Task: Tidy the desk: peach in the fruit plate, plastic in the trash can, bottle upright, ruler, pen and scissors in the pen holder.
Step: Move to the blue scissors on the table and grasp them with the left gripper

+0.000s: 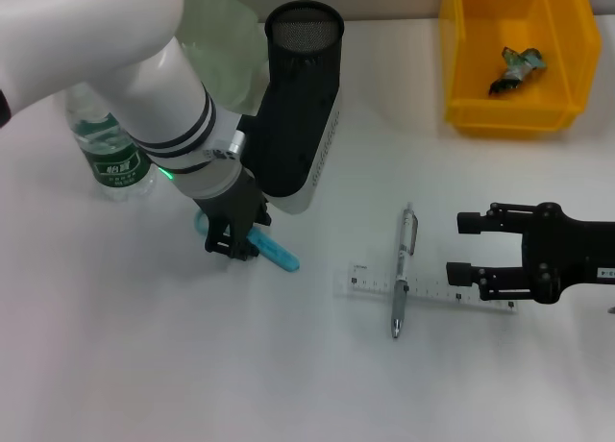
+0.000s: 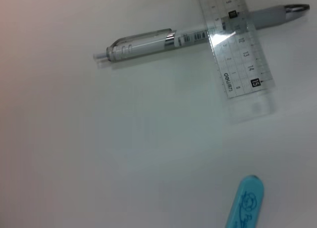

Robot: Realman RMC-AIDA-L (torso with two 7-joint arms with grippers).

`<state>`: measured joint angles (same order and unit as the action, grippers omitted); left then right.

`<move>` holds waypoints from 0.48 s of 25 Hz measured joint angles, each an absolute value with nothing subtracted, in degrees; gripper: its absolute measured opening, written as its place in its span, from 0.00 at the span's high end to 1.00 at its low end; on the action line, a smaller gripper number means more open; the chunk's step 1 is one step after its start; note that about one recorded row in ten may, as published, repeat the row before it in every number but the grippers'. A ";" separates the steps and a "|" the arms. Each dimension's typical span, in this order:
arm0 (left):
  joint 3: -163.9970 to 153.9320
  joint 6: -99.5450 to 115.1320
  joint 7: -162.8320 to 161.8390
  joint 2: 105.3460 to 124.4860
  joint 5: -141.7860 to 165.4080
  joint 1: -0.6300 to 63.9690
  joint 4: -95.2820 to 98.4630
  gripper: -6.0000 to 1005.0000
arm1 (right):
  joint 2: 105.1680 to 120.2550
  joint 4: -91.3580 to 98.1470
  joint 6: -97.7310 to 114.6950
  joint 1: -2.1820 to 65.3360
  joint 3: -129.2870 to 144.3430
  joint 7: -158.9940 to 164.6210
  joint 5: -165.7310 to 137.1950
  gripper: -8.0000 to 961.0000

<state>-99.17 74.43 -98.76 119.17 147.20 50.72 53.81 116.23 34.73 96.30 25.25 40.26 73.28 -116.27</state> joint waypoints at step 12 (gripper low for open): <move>-100.60 73.96 -98.98 119.18 147.19 50.94 53.61 0.65 | 116.18 34.73 96.46 25.29 40.25 73.21 -116.27 0.22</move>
